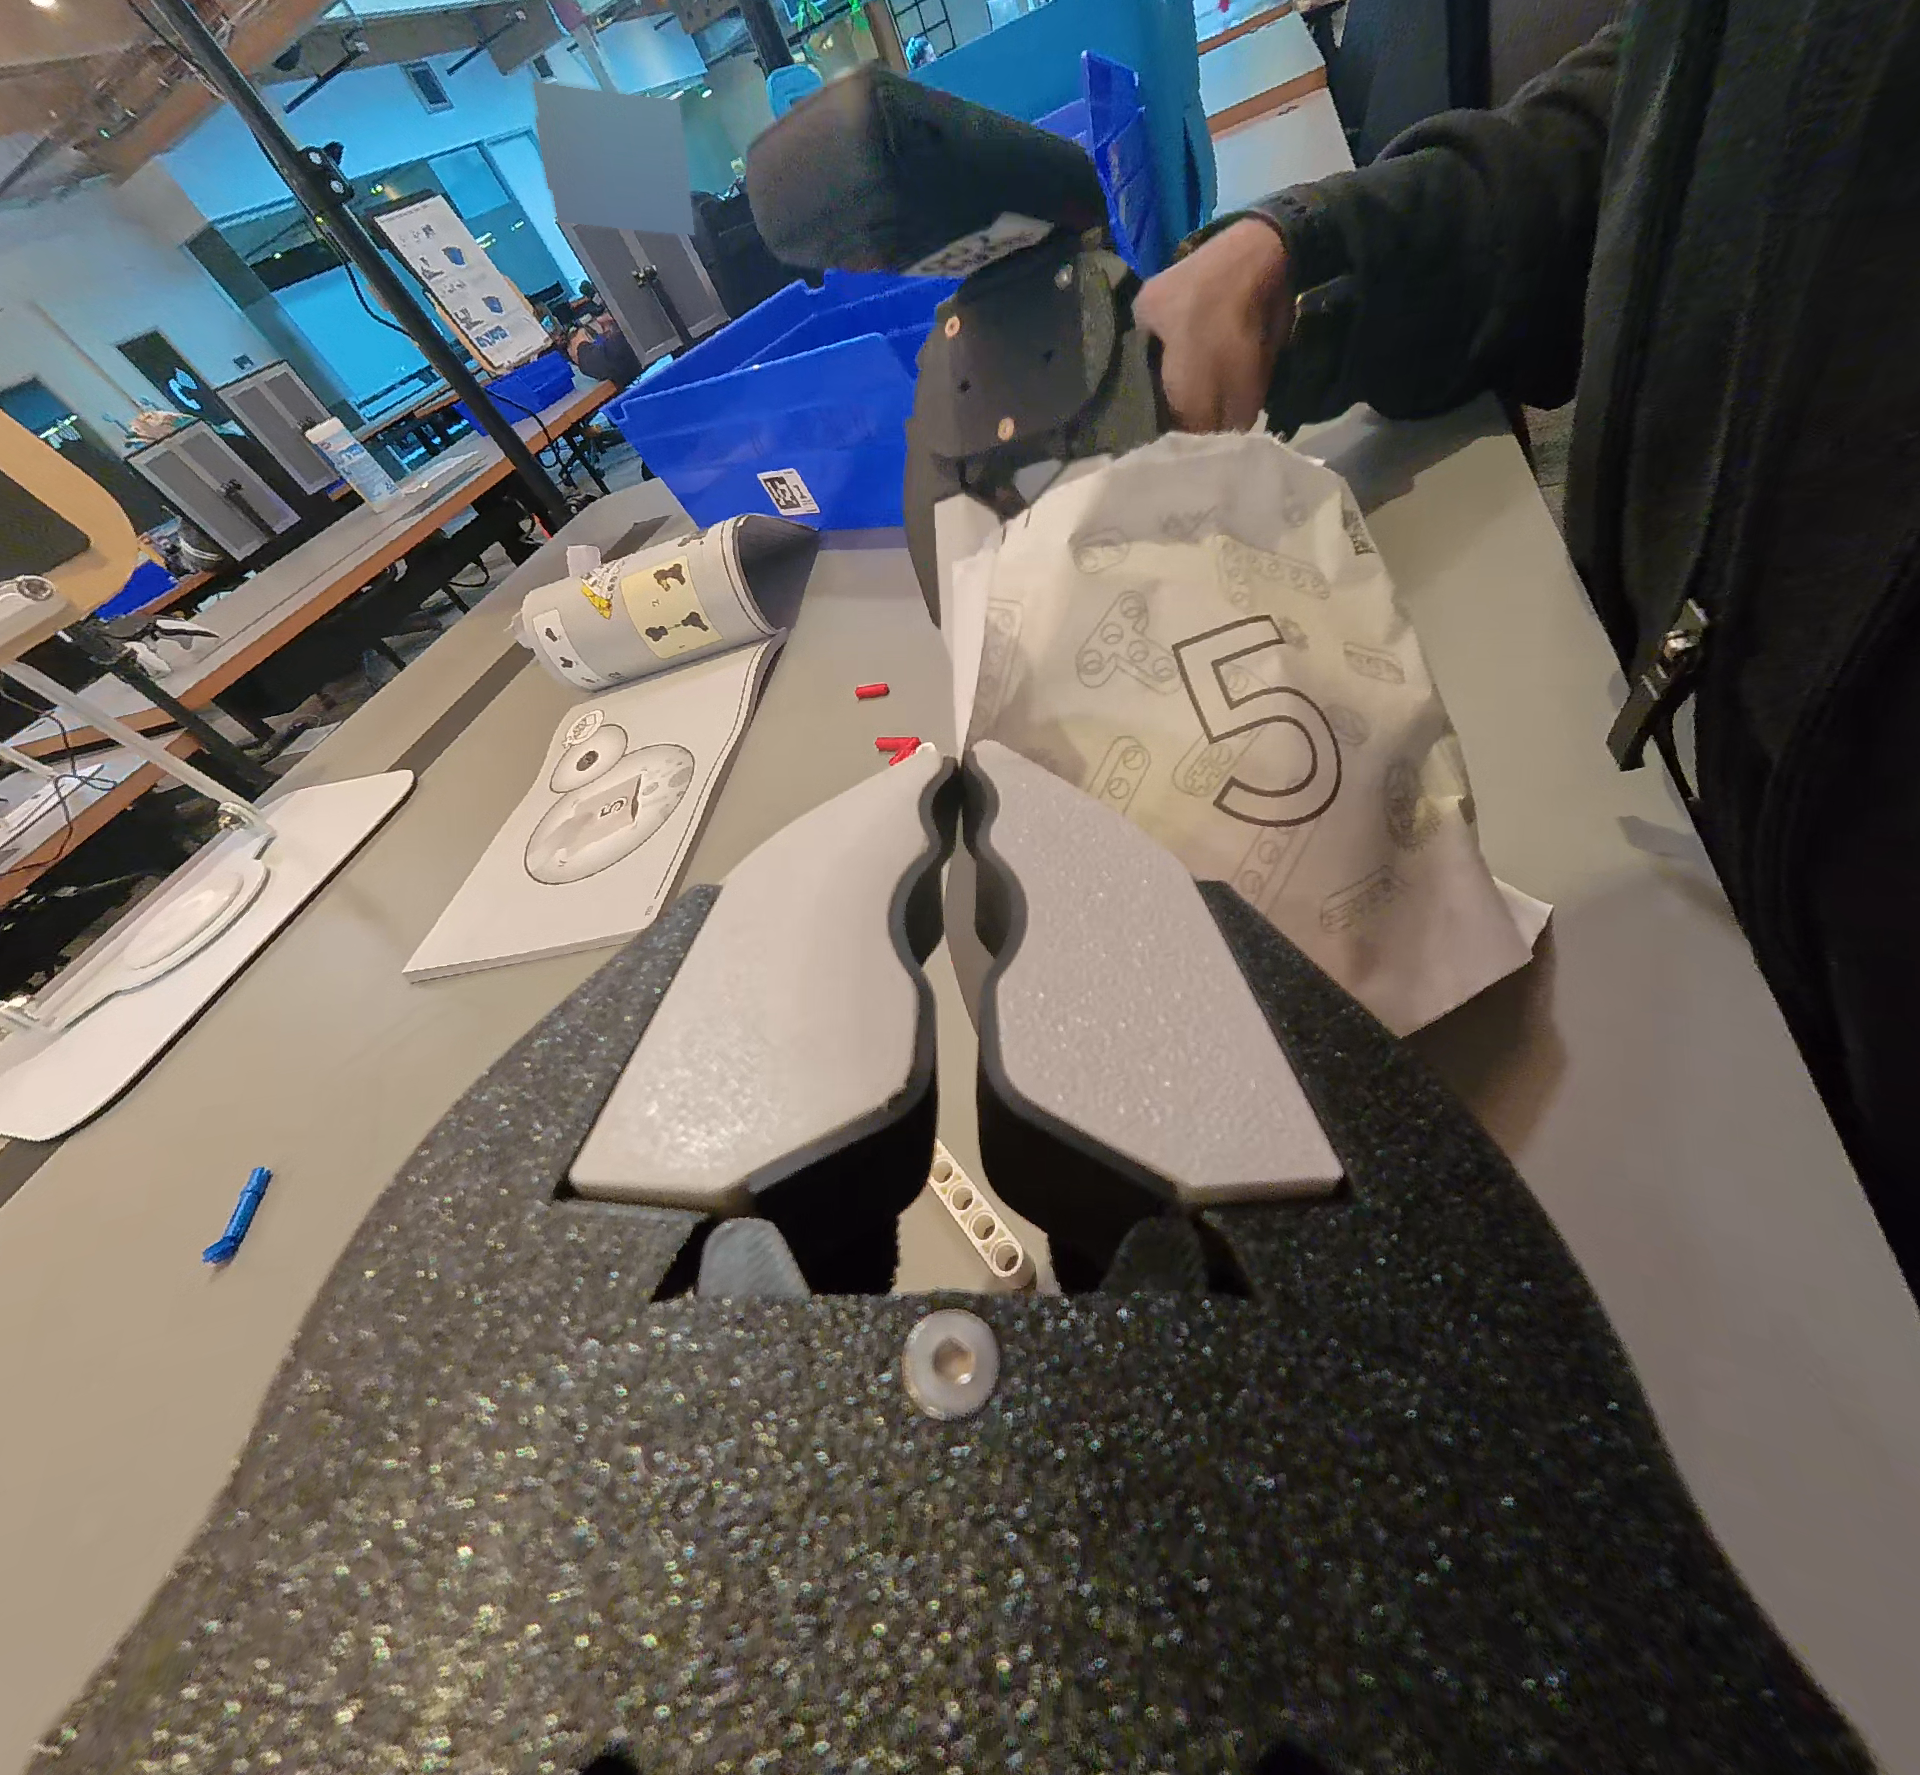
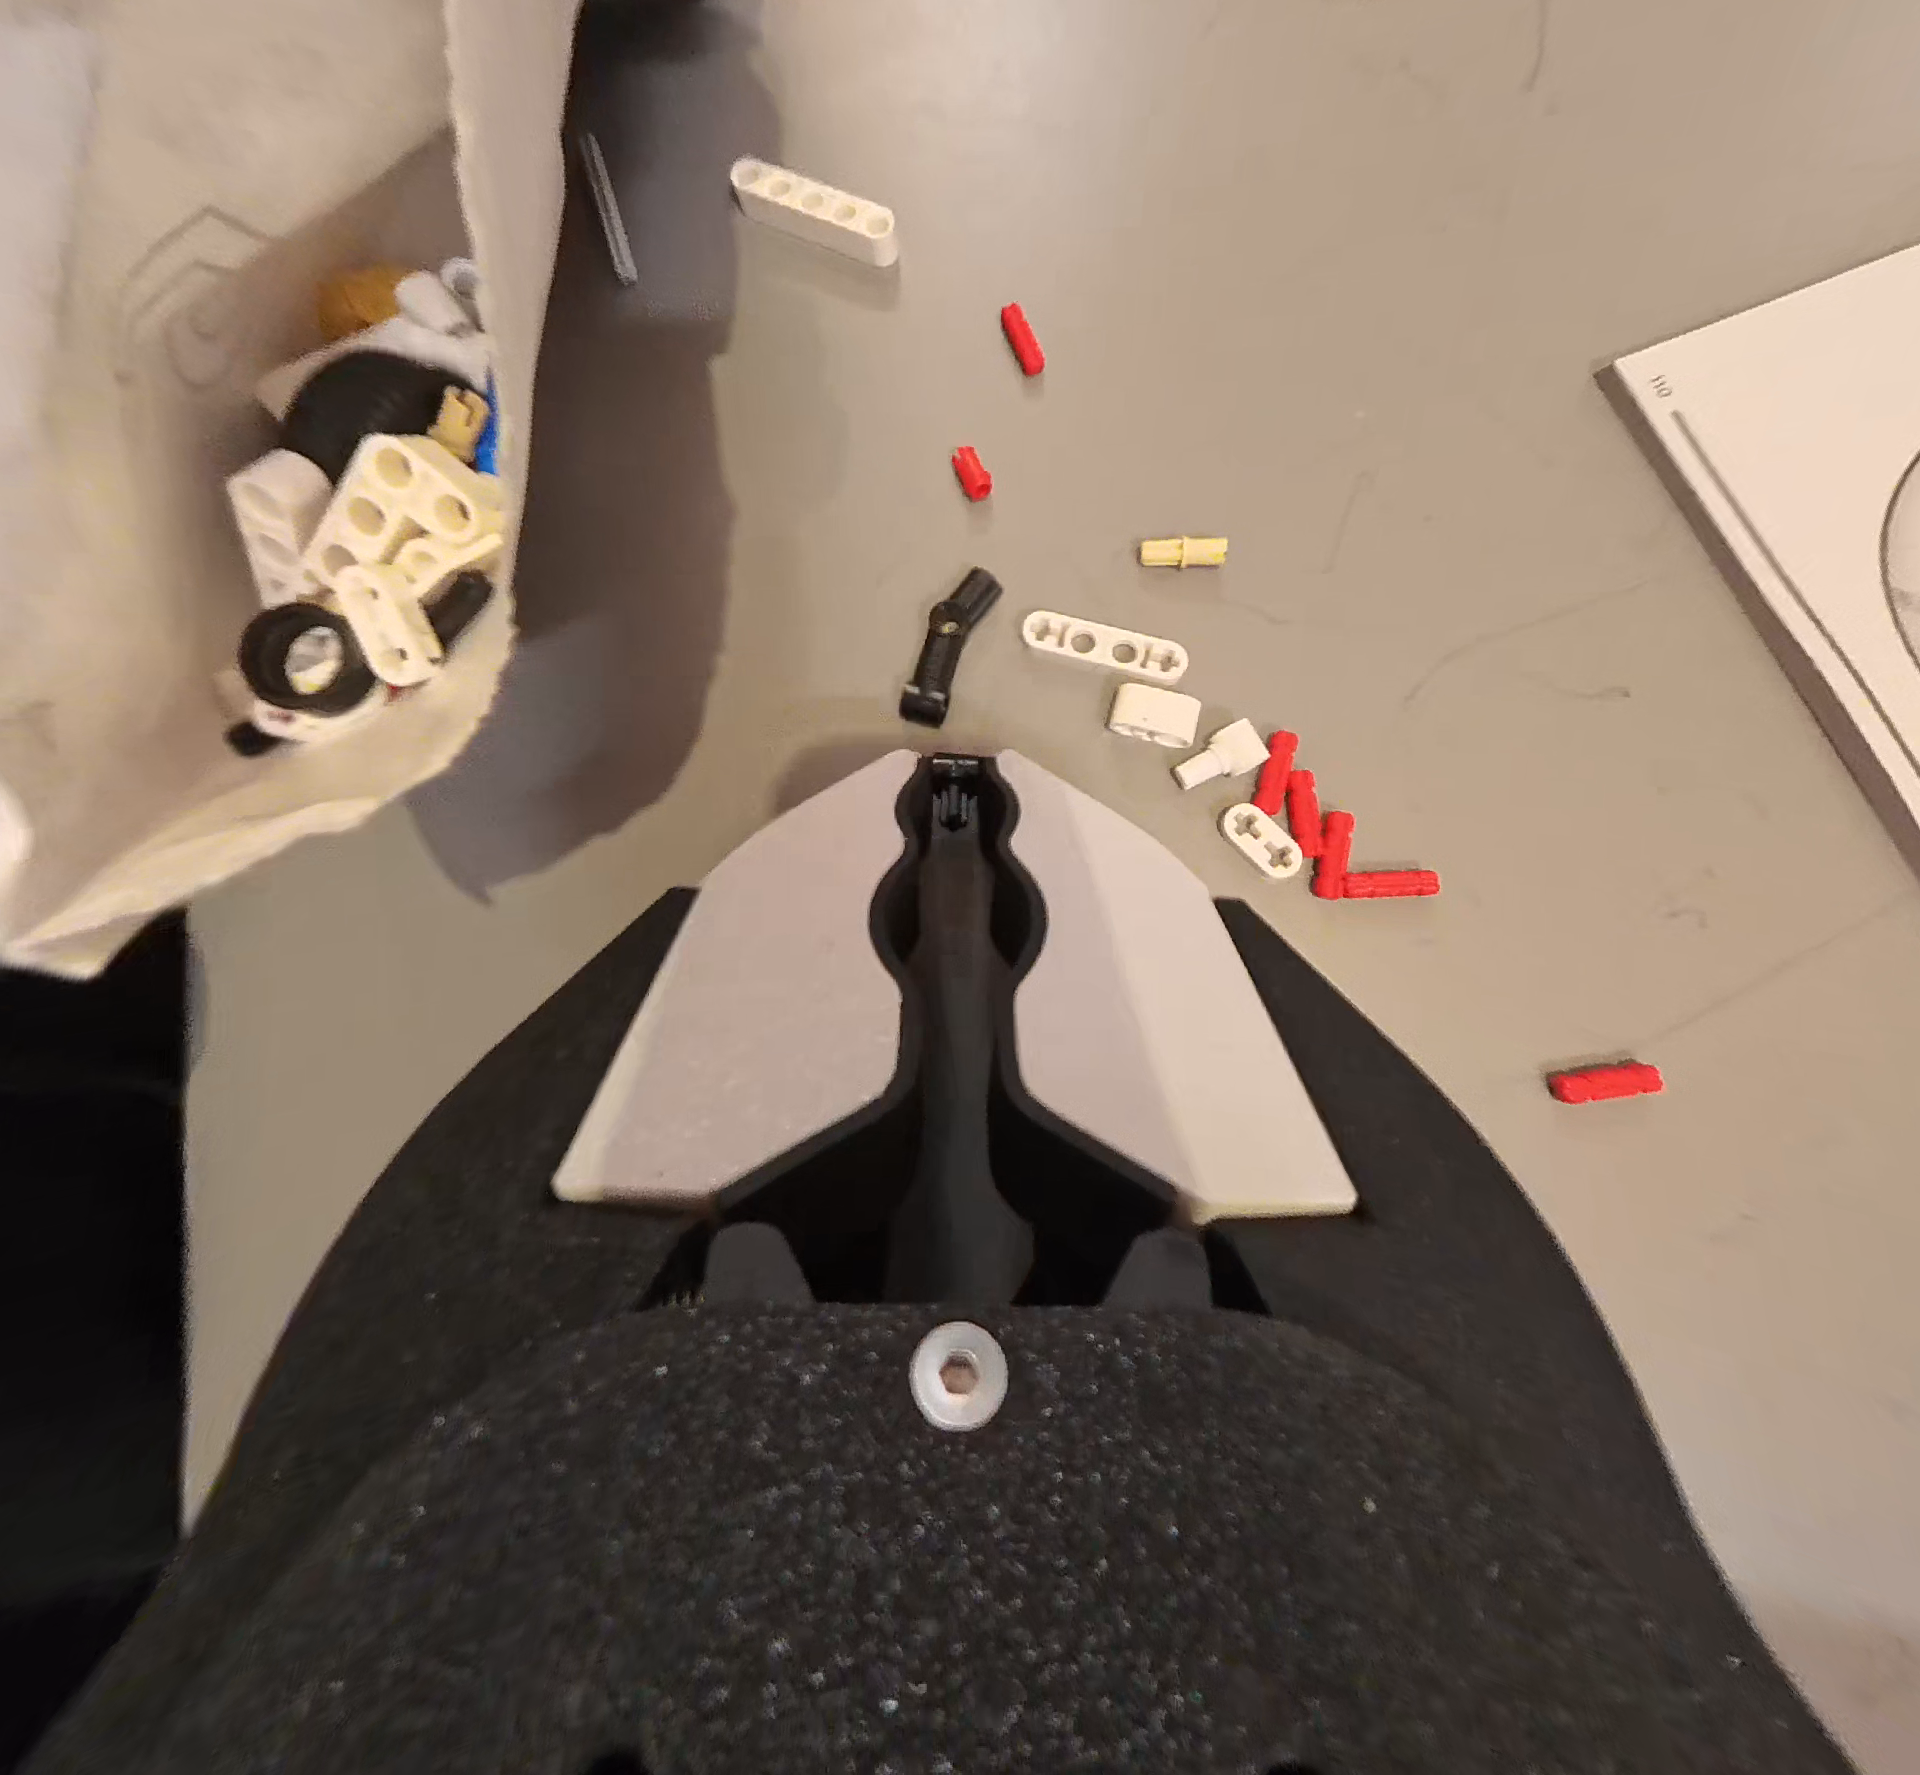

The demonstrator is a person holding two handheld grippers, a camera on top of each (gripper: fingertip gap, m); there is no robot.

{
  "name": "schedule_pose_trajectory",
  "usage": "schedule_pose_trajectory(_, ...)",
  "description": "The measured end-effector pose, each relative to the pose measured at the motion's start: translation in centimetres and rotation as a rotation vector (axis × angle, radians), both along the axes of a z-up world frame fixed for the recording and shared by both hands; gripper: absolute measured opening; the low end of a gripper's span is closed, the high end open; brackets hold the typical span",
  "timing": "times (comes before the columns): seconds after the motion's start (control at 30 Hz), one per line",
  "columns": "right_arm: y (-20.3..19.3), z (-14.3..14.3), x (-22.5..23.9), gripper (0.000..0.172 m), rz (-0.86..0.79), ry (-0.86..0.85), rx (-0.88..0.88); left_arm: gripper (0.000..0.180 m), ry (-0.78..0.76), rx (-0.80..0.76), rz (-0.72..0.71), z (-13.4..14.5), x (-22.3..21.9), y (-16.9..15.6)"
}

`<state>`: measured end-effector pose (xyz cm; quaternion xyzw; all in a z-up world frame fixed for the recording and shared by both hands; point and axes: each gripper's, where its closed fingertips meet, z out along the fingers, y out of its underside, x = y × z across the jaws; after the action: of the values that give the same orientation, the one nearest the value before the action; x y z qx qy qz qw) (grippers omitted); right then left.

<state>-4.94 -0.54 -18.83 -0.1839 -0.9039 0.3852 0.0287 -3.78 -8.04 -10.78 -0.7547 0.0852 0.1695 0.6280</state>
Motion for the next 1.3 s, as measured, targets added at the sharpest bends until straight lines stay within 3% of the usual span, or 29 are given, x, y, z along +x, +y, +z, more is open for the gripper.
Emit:
schedule_pose_trajectory(0.1, 0.0, 2.2, 0.4, 0.008, 0.006, -0.033, -0.118, 0.001, -0.003, -0.001, 0.001, 0.0, -0.1, 0.0)
schedule_pose_trajectory(0.23, -1.5, 8.2, 2.2, 0.008, 0.092, -0.069, -0.401, 0.001, -0.005, -0.002, 0.002, -0.1, -0.2, 0.1)
schedule_pose_trajectory(0.3, -2.5, 9.4, 3.2, 0.012, 0.137, -0.059, -0.423, 0.001, -0.005, -0.001, 0.002, -0.1, -0.2, 0.1)
schedule_pose_trajectory(0.47, -2.9, 8.5, 2.8, 0.033, 0.141, 0.015, -0.337, 0.001, -0.005, 0.003, -0.001, 0.0, -0.2, 0.1)
schedule_pose_trajectory(0.57, -1.3, 7.7, 0.4, 0.027, 0.04, -0.016, -0.343, 0.001, -0.001, 0.004, 0.0, 0.0, -0.1, 0.0)
schedule_pose_trajectory(0.67, -0.3, 4.7, -1.2, 0.021, -0.049, -0.011, -0.202, 0.0, 0.004, 0.006, -0.003, 0.1, 0.0, 0.0)
schedule_pose_trajectory(0.9, -2.2, -0.7, -0.8, 0.021, -0.046, 0.014, 0.055, 0.001, 0.004, 0.01, -0.01, 0.2, 0.1, 0.0)
schedule_pose_trajectory(0.93, -2.4, -0.8, -0.9, 0.013, -0.047, 0.033, 0.065, 0.001, 0.004, 0.01, -0.01, 0.2, 0.1, 0.0)
schedule_pose_trajectory(1.07, -1.6, -0.1, -0.4, 0.007, -0.023, 0.008, 0.037, 0.001, 0.006, 0.007, -0.006, 0.2, 0.1, 0.0)
schedule_pose_trajectory(1.2, -0.3, 4.0, 0.6, 0.007, 0.002, -0.026, -0.16, 0.001, 0.004, 0.004, -0.003, 0.1, 0.0, 0.0)
schedule_pose_trajectory(1.3, 0.4, 6.0, 1.3, 0.007, 0.027, 0.035, -0.18, 0.001, 0.003, -0.004, 0.003, 0.0, -0.1, 0.1)
